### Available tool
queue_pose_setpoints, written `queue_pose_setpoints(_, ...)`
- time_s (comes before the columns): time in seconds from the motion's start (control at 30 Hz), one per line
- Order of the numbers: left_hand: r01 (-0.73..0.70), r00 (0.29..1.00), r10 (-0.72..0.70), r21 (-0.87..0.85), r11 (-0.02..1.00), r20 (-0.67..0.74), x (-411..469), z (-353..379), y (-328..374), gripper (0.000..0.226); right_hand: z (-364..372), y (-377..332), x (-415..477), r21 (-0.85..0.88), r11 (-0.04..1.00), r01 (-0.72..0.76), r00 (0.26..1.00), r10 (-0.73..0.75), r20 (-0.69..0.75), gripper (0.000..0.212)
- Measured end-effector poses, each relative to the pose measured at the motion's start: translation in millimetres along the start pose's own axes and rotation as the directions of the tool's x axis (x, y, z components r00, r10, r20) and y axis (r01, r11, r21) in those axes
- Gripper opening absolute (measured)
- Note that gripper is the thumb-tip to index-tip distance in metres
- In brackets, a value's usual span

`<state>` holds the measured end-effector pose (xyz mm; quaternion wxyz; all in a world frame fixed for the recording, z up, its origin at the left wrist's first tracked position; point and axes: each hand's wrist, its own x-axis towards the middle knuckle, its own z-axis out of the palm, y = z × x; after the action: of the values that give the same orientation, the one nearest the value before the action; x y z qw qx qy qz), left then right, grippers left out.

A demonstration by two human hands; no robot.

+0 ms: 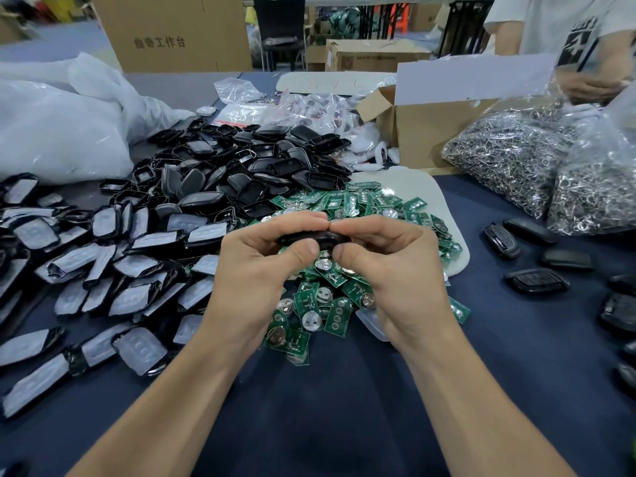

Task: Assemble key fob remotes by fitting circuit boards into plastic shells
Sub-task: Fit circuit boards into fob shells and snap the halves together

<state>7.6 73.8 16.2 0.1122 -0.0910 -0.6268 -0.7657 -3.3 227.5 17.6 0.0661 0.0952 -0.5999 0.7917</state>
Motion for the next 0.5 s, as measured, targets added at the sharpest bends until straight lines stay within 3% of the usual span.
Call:
queue_pose_setpoints(0.2, 0.117, 0.99, -0.095, -0.227, 0.967, 0.105, 1.1, -6.7, 1.2, 0.018, 1.6, -3.5, -2.1, 0.044, 0.999, 0.032, 0.999, -0.034, 0.034, 0.034)
queue_pose_setpoints(0.3, 0.13, 0.985, -0.097, -0.247, 0.96, 0.144, 1.3, -9.5, 2.6, 0.021, 1.2, -2.7, -2.0, 0.054, 0.997, 0.064, 0.996, -0.067, 0.053, 0.034)
queue_pose_setpoints(0.5, -0.041, 0.996, 0.05, 0.13, 0.991, -0.07, 1.8, -9.1, -1.1, 0.037, -3.1, 3.8, 0.8, -0.325, 0.944, 0.052, 0.998, -0.037, 0.051, 0.022)
